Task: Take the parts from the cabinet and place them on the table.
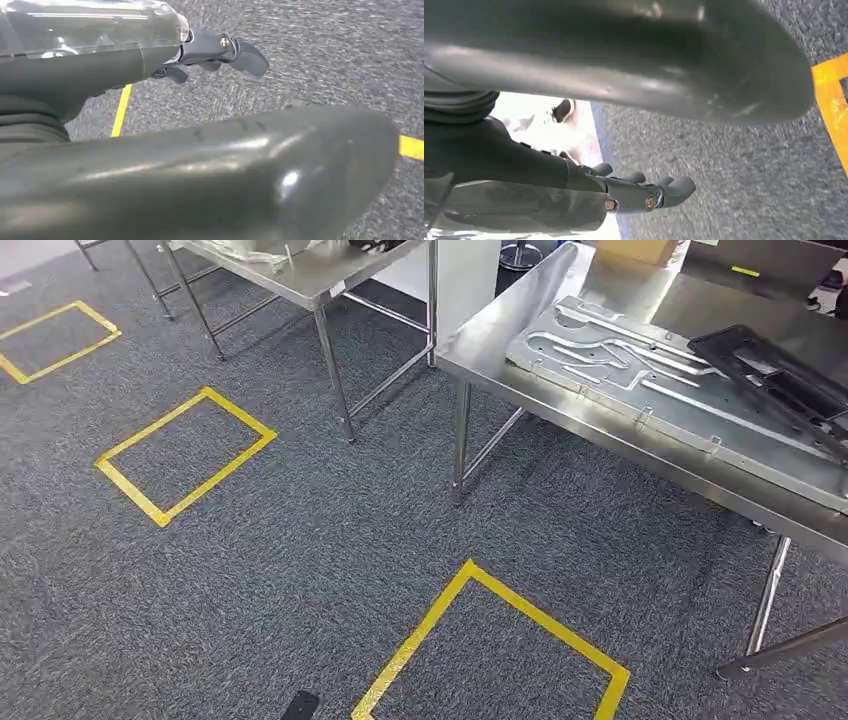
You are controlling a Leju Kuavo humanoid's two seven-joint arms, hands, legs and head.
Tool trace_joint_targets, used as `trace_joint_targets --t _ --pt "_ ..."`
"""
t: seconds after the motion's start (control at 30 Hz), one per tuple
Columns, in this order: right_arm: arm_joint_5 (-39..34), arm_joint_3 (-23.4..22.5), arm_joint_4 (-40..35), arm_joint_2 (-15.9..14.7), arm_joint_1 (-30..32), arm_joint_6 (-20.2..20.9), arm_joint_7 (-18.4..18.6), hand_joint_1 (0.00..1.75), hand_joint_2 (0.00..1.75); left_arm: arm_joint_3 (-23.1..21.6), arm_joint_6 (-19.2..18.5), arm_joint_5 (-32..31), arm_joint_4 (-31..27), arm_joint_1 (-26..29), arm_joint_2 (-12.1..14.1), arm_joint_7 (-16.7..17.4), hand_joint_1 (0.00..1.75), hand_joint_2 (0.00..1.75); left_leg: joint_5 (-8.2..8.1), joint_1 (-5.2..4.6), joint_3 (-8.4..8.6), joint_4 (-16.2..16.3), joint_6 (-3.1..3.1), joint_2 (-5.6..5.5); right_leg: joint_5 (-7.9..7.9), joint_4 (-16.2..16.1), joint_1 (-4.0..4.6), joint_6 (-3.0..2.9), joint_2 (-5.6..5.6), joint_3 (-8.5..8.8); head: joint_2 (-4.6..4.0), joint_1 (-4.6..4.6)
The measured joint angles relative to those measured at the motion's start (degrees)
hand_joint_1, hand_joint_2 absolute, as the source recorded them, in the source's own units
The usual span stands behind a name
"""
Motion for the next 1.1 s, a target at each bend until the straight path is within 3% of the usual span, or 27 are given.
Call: trace_joint_targets --t 0.03,0.07,0.1,0.13,0.17,0.2,0.27,0.3,0.33,0.37,0.4,0.47,0.5,0.53,0.6,0.63,0.67,0.73,0.8,0.83,0.87,0.93,0.97,1.0,1.03,1.07,1.1 --pt "0.1 0.0 0.0 0.0 0.0 0.0 0.0 0.00 0.00 0.2 0.1 0.0 0.0 0.0 0.0 0.0 0.00 0.00 1.63 0.14 0.78 -1.7 -0.10 0.16 -0.11 0.1 -0.05 0.13 -0.30 0.10 0.00 0.00" --pt "0.2 0.1 0.0 0.0 -0.1 -0.1 -0.2 0.00 0.00 0.4 0.3 0.0 0.0 0.1 0.0 0.0 0.00 0.00 4.04 0.21 2.73 -5.7 -0.14 0.37 -0.24 0.2 -0.09 0.26 -0.60 0.23 0.00 0.00" --pt "0.4 0.3 0.0 0.0 -0.1 -0.4 -0.4 0.00 0.00 0.5 0.4 -0.1 0.0 0.0 0.0 0.1 0.00 0.00 6.84 0.23 5.66 -11.5 -0.04 0.82 -0.45 0.3 -0.16 0.53 -0.88 0.46 0.00 0.00" --pt "0.6 0.4 0.0 0.0 -0.1 -0.7 -0.7 0.00 0.00 0.6 0.5 -0.1 0.0 0.0 0.0 0.1 0.00 0.00 8.86 0.22 8.48 -16.9 0.17 2.03 -0.66 0.3 -0.16 0.82 -1.15 0.73 0.00 0.00" --pt "0.6 0.5 0.0 0.0 -0.1 -1.0 -1.2 0.00 0.00 0.6 0.5 -0.1 0.0 -0.1 0.0 0.2 0.00 0.00 7.78 -0.23 8.99 -18.4 0.52 3.08 -0.90 0.5 0.25 1.22 -1.40 0.79 0.00 0.00" --pt "0.6 0.5 0.0 0.0 -0.3 -1.4 -1.6 0.00 0.00 0.7 0.5 -0.2 0.0 -0.2 0.0 0.3 0.00 0.00 8.16 -0.32 8.90 -18.4 1.01 2.28 -0.87 0.5 0.31 1.54 -1.49 0.75 0.00 0.02" --pt "0.5 0.6 0.0 0.0 -0.6 -2.0 -2.4 0.00 0.00 0.8 0.5 -0.4 0.0 0.0 -0.1 0.6 0.00 0.00 8.10 -0.39 8.56 -18.2 1.48 1.81 -0.77 0.3 0.29 2.18 -1.89 0.88 0.00 0.02" --pt "0.5 0.6 0.0 0.0 -0.8 -2.3 -2.7 0.00 0.00 0.8 0.5 -0.5 0.0 0.1 -0.1 0.7 0.00 0.00 8.35 -0.38 8.62 -18.6 2.00 1.49 -0.82 0.2 0.21 2.62 -2.13 1.03 0.00 0.02" --pt "0.4 0.6 -0.1 0.0 -0.8 -2.6 -3.2 0.00 0.00 0.8 0.4 -0.7 0.0 0.1 -0.1 0.9 0.00 0.00 8.74 -0.05 8.98 -18.9 2.52 1.27 -1.48 0.9 -0.11 2.96 -1.46 0.96 0.00 0.02" --pt "0.4 0.6 -0.1 0.0 -0.7 -3.0 -3.6 0.00 0.00 0.8 0.3 -1.1 0.0 0.0 -0.2 0.9 0.00 0.00 8.84 -0.10 8.90 -19.0 2.82 1.08 -3.23 3.1 -0.07 2.99 -0.32 -0.09 0.00 0.02" --pt "0.4 0.6 -0.1 0.0 -0.7 -3.3 -4.1 0.00 0.00 0.8 0.1 -1.3 0.0 -0.2 -0.2 0.9 0.00 0.00 8.89 -0.14 8.74 -19.0 3.01 0.89 -5.69 7.3 -0.06 3.00 0.30 -2.15 0.00 0.02" --pt "0.8 0.7 -0.1 0.0 -0.7 -4.4 -4.7 0.00 0.00 0.7 -0.3 -1.3 0.0 -0.2 -0.3 0.9 0.00 0.00 8.93 -0.51 8.60 -19.0 3.19 0.31 -9.59 16.7 -0.02 3.12 0.68 -6.82 0.00 0.02" --pt "0.8 0.8 -0.1 0.0 -0.7 -4.9 -5.4 0.00 0.00 0.7 -0.6 -1.3 0.0 -0.1 -0.4 0.9 0.00 0.00 8.93 -0.68 8.64 -19.0 3.20 -0.09 -9.55 19.0 0.00 3.02 0.74 -8.13 0.00 0.02" --pt "0.7 0.8 -0.1 0.0 -0.7 -5.5 -6.1 0.00 0.00 0.7 -0.9 -1.4 0.0 -0.1 -0.5 0.9 0.00 0.00 8.93 -0.79 8.72 -19.0 3.20 -0.51 -8.16 18.2 0.04 2.84 0.80 -7.93 0.00 0.02" --pt "0.7 0.8 -0.1 -0.1 -0.7 -6.8 -7.7 0.00 0.00 0.7 -1.1 -1.5 0.0 -0.1 -0.6 0.9 0.00 0.00 8.92 -0.98 9.00 -18.9 3.19 -1.45 -2.69 9.7 0.28 2.13 1.23 -4.29 0.00 0.02" --pt "0.3 0.7 -0.1 -0.3 -0.8 -7.8 -8.9 0.00 0.00 0.7 -1.3 -1.7 0.0 -0.2 -0.8 1.1 0.00 0.00 8.90 -0.98 9.08 -18.9 3.16 -1.80 0.08 4.1 0.60 1.51 2.35 -1.79 0.00 0.02" --pt "-0.1 0.6 -0.1 -0.7 -0.9 -8.6 -10.1 0.00 0.00 0.7 -1.4 -2.2 0.0 -0.2 -1.0 1.4 0.00 0.00 8.84 -1.12 8.91 -18.9 3.04 -1.99 -0.18 1.6 0.72 0.96 4.02 -0.70 0.00 0.02" --pt "-0.9 -0.1 -0.3 -1.2 -1.3 -11.5 -13.1 0.00 0.00 0.7 -1.4 -2.6 0.0 -0.4 -1.1 1.9 0.00 0.00 8.88 -1.04 8.41 -18.7 2.46 -2.48 -0.14 0.8 0.88 1.19 3.42 -0.76 0.00 0.02" --pt "-1.8 -1.2 -0.6 -1.9 -1.9 -14.2 -17.1 0.00 0.00 0.7 -1.4 -3.2 0.0 -0.1 -1.2 2.3 0.00 0.00 9.03 -0.90 8.38 -18.9 1.79 -3.00 0.03 0.5 0.93 0.69 2.98 -0.62 0.00 0.02" --pt "-1.9 -1.8 -1.0 -2.2 -1.9 -15.4 -18.8 0.00 0.00 0.7 -1.4 -3.3 0.0 0.0 -1.2 2.4 0.00 0.00 8.58 -0.99 8.38 -18.3 1.56 -2.45 0.45 -0.2 0.15 0.30 2.36 -0.23 0.00 0.00" --pt "-2.0 -2.3 -1.2 -2.6 -2.0 -16.1 -20.0 0.00 0.00 0.7 -1.4 -3.3 0.0 0.0 -1.2 2.4 0.00 0.00 7.26 -1.10 7.68 -16.7 1.22 -1.22 0.44 -0.4 0.17 -0.04 2.04 -0.04 0.00 0.02" --pt "-2.1 -3.0 -1.4 -3.2 -2.1 -16.4 -20.7 0.00 0.00 0.7 -1.4 -3.3 0.0 -0.2 -1.2 2.5 0.00 0.00 2.31 -0.61 3.30 -7.6 0.61 -0.27 0.38 -0.4 0.26 -0.16 1.08 -0.07 0.00 0.00" --pt "-2.2 -3.3 -1.4 -3.4 -2.1 -16.4 -20.7 0.00 0.00 0.7 -1.4 -3.3 0.0 -0.3 -1.2 2.5 0.00 0.00 0.53 -0.42 1.15 -3.1 0.33 -0.16 0.30 -0.4 0.29 -0.16 0.60 -0.08 0.00 0.02" --pt "-2.2 -3.5 -1.4 -3.6 -2.1 -16.4 -20.7 0.00 0.00 0.7 -1.4 -3.3 0.0 -0.2 -1.2 2.5 0.00 0.00 0.01 -0.26 -0.22 -0.3 0.07 -0.03 0.25 -0.3 0.31 -0.10 0.15 -0.08 0.00 0.02" --pt "-2.1 -3.6 -1.6 -3.7 -2.1 -16.4 -20.7 0.00 0.00 0.7 -1.4 -3.3 0.0 0.0 -1.2 2.6 0.00 0.00 0.94 -0.11 -0.10 -0.7 -0.08 0.13 0.16 -0.2 0.30 -0.05 -0.16 -0.03 0.00 0.00" --pt "-1.5 -3.7 -1.9 -3.8 -2.1 -16.4 -20.7 0.00 0.00 0.7 -1.3 -3.3 0.0 0.0 -1.2 2.6 0.00 0.00 3.10 0.06 1.39 -3.7 -0.16 0.29 0.04 -0.1 0.27 0.12 -0.45 0.04 0.00 0.02" --pt "-0.7 -3.8 -2.3 -3.8 -2.1 -16.5 -20.9 0.00 0.00 0.7 -1.2 -3.2 0.0 0.0 -1.2 2.5 0.00 0.00 5.81 0.14 3.95 -8.8 -0.13 0.60 -0.11 0.1 0.24 0.31 -0.71 0.12 0.00 0.00"
